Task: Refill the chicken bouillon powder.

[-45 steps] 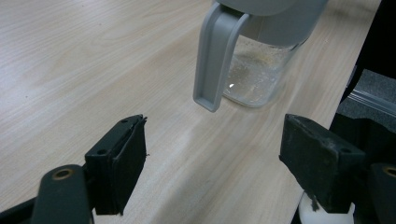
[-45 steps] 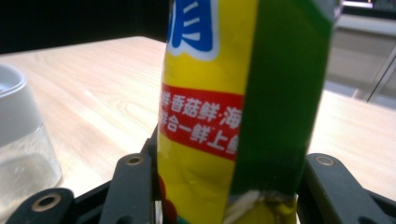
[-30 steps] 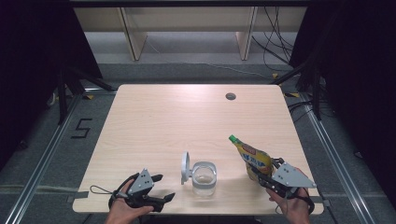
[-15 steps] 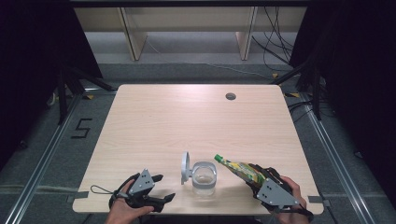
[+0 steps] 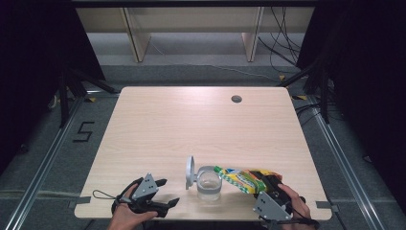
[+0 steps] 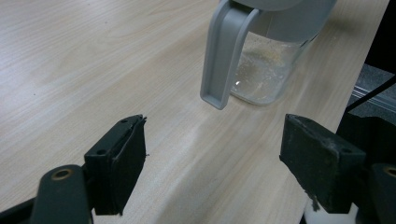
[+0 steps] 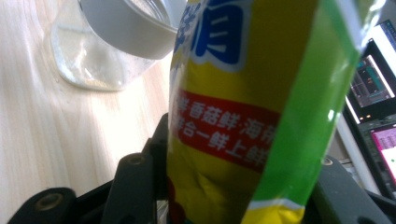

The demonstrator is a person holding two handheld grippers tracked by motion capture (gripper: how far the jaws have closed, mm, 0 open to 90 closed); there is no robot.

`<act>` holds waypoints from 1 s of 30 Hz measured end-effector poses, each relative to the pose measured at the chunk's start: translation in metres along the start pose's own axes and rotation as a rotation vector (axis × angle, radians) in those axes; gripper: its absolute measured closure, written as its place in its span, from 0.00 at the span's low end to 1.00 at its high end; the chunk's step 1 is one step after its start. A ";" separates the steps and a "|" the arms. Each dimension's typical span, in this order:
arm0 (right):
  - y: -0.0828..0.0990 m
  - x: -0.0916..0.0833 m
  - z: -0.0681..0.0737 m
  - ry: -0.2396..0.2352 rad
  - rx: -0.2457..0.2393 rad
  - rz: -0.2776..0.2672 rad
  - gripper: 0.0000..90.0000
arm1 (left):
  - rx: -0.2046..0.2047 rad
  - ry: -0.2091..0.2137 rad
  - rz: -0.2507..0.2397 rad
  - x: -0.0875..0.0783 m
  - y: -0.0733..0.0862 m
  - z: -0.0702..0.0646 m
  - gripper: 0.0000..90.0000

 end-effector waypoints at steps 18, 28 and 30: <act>-0.014 0.004 0.006 0.076 -0.323 0.179 0.63 | 0.006 -0.006 -0.005 0.001 0.000 0.001 0.24; -0.020 0.004 0.005 0.096 -0.442 0.205 0.63 | 0.000 -0.008 0.004 0.001 0.000 0.001 0.24; -0.020 0.006 0.007 0.102 -0.426 0.214 0.63 | 0.013 -0.008 -0.001 0.001 0.000 0.001 0.24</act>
Point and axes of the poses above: each handheld gripper's, and its own axes: x roughly forward along the jaws, y roughly out of its underside, z roughly to its left, the point moved 1 cm from there along x, roughly forward along the jaws, and after that the axes turned 12 degrees about -y, right-handed, at the moved point
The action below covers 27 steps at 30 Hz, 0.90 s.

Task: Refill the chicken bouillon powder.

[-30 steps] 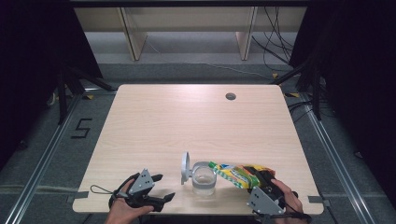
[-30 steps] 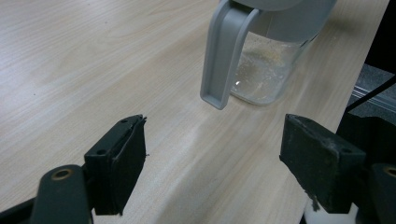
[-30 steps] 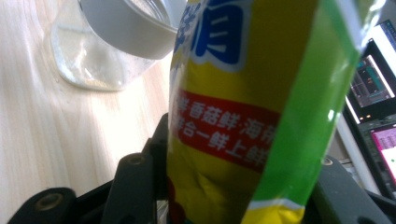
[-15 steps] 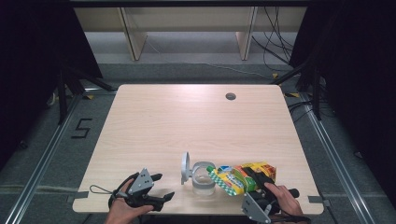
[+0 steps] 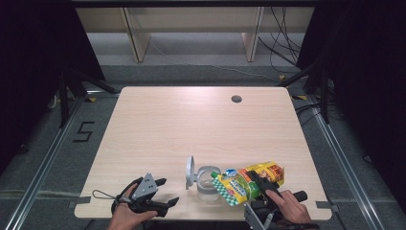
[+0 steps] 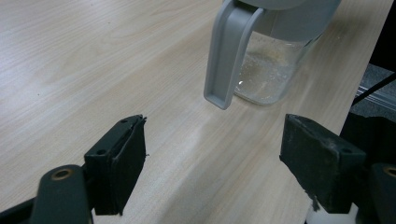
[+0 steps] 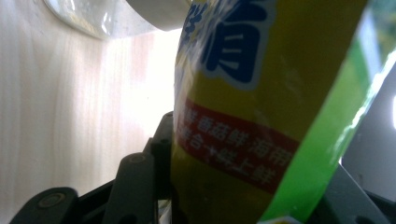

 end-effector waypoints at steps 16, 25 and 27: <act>-0.011 -0.001 -0.005 0.042 -0.173 0.109 0.63 | -0.006 0.004 0.010 0.001 0.001 0.000 0.24; -0.016 -0.003 -0.006 0.043 -0.233 0.154 0.63 | -0.024 -0.006 0.003 0.001 0.001 0.000 0.24; -0.017 -0.003 -0.008 0.056 -0.263 0.159 0.63 | 0.019 -0.008 0.006 0.001 0.001 0.002 0.24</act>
Point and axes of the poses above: each handheld gripper's, and its own axes: x roughly forward along the jaws, y roughly out of its underside, z roughly to its left, the point moved 1 cm from there along x, roughly forward along the jaws, and after that the axes turned 12 degrees about -y, right-handed, at the moved point
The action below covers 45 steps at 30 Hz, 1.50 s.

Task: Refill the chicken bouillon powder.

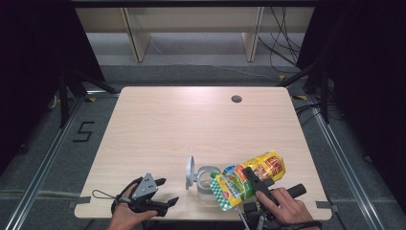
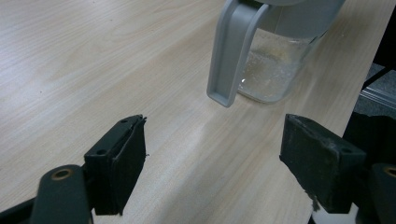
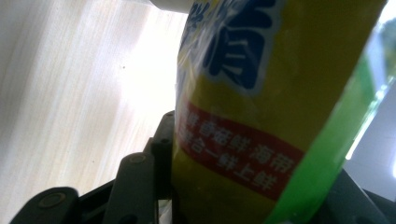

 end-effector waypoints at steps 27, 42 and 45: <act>-0.008 -0.001 -0.011 -0.008 -0.125 0.049 0.64 | -0.045 0.004 -0.004 0.000 0.001 -0.002 0.24; -0.010 -0.002 -0.010 0.003 -0.155 0.045 0.64 | -0.030 0.000 -0.004 0.000 0.000 -0.001 0.24; -0.010 -0.002 -0.010 -0.005 -0.149 0.034 0.64 | -0.020 0.000 -0.012 0.000 0.000 -0.001 0.24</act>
Point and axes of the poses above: each handheld gripper's, and its own axes: x roughly forward along the jaws, y roughly out of its underside, z roughly to its left, the point moved 1 cm from there along x, roughly forward along the jaws, and after that the axes turned 12 degrees about -y, right-handed, at the moved point
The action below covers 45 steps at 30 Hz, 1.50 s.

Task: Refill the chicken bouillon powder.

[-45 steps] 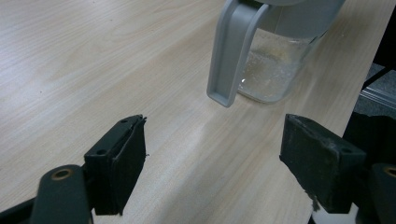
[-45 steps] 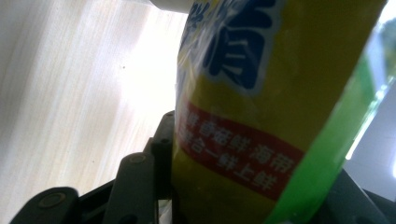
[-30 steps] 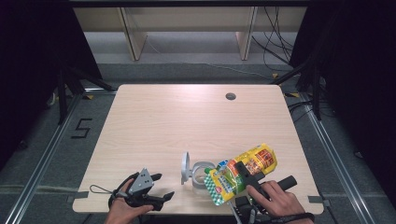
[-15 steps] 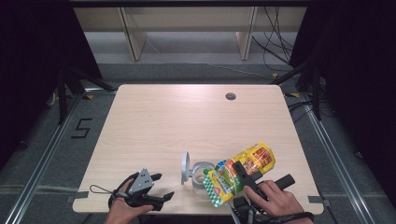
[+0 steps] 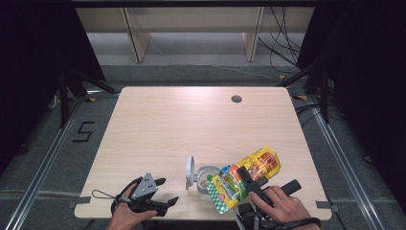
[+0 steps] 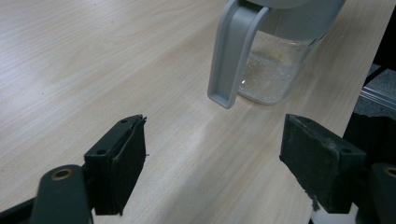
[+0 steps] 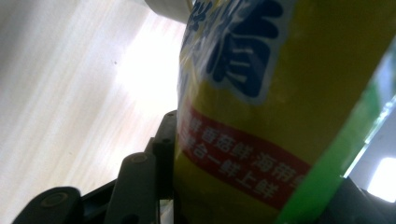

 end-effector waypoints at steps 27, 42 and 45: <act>-0.001 0.000 -0.004 0.041 -0.137 0.072 0.65 | 0.025 -0.007 0.018 -0.001 0.000 0.002 0.24; -0.001 0.000 -0.003 0.031 -0.145 0.074 0.66 | 0.043 -0.005 0.017 -0.001 0.000 0.003 0.24; -0.001 0.000 -0.005 0.027 -0.150 0.076 0.66 | -0.017 0.003 0.012 0.000 0.001 -0.001 0.24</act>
Point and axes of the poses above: each handheld gripper's, and its own axes: x roughly forward along the jaws, y roughly out of its underside, z roughly to its left, the point moved 1 cm from there along x, roughly forward along the jaws, and after that the axes turned 12 degrees about -y, right-handed, at the moved point
